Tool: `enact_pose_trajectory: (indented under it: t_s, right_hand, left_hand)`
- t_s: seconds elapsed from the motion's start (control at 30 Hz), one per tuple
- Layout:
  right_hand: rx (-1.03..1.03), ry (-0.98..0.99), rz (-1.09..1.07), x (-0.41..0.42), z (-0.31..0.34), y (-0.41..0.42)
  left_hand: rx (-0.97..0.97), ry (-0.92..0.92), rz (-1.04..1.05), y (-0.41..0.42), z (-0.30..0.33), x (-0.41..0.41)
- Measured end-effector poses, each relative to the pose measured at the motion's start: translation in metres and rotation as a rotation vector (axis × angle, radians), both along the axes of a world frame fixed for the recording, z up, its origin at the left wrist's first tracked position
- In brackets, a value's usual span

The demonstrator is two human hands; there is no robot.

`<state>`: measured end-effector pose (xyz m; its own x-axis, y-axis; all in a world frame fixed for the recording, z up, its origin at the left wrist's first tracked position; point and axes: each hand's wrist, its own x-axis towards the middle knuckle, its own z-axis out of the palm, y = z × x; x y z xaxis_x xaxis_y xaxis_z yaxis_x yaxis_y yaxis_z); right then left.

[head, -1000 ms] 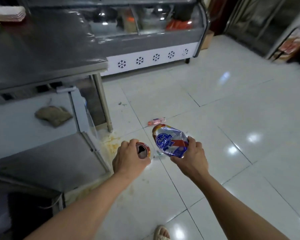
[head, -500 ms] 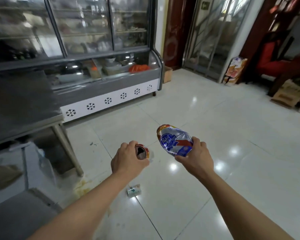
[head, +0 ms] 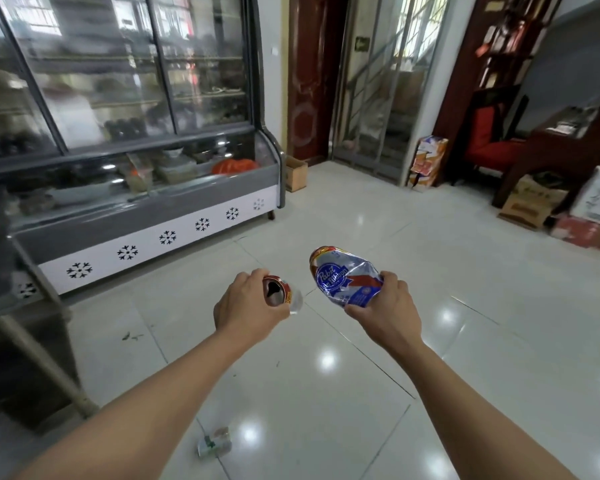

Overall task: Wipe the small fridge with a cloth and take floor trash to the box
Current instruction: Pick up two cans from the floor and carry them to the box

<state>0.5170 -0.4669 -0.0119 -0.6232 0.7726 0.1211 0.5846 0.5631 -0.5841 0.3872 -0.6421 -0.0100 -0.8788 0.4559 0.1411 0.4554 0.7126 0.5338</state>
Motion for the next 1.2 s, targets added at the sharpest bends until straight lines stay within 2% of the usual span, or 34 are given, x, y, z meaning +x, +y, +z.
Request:
enact_pose_trajectory:
  t_s: [0.7, 1.2]
  right_hand:
    - [0.015, 0.065, -0.178, -0.200, 0.016, 0.312]
    - [-0.018, 0.098, -0.068, -0.361, 0.027, 0.614]
  left_hand:
    - [0.045, -0.017, -0.177, 0.341, 0.018, -0.237]
    - [0.045, 0.002, -0.063, 0.631, 0.033, -0.374]
